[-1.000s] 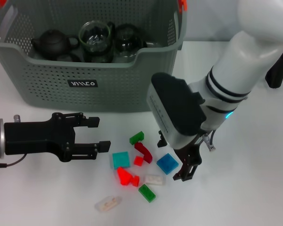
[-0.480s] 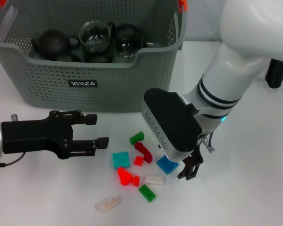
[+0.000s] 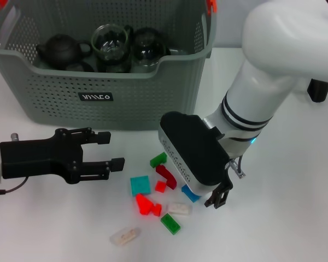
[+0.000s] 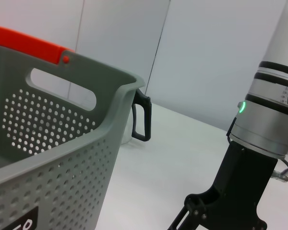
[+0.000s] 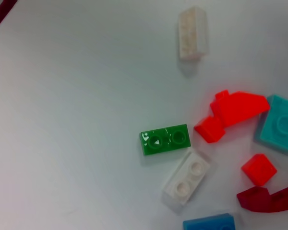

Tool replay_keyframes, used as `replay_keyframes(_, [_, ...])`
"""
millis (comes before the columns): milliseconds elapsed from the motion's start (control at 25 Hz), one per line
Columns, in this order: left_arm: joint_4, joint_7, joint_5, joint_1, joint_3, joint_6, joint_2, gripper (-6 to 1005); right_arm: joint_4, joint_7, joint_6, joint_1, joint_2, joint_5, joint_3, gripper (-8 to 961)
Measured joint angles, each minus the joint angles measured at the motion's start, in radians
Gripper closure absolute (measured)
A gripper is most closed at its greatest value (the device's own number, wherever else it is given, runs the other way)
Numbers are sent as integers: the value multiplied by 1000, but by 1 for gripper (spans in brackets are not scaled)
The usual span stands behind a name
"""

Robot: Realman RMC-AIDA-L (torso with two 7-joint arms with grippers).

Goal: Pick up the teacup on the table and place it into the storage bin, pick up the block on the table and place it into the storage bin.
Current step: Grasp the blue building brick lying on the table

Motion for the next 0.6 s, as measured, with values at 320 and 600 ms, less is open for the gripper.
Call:
replay_keyframes(320, [-13, 5, 0, -7, -9, -6, 2, 233, 4, 0, 3, 2, 1, 27, -4, 9])
replay_keyframes(600, [-14, 5, 0, -8, -14, -8, 3, 233, 23, 0, 9, 7, 1, 31, -4, 38])
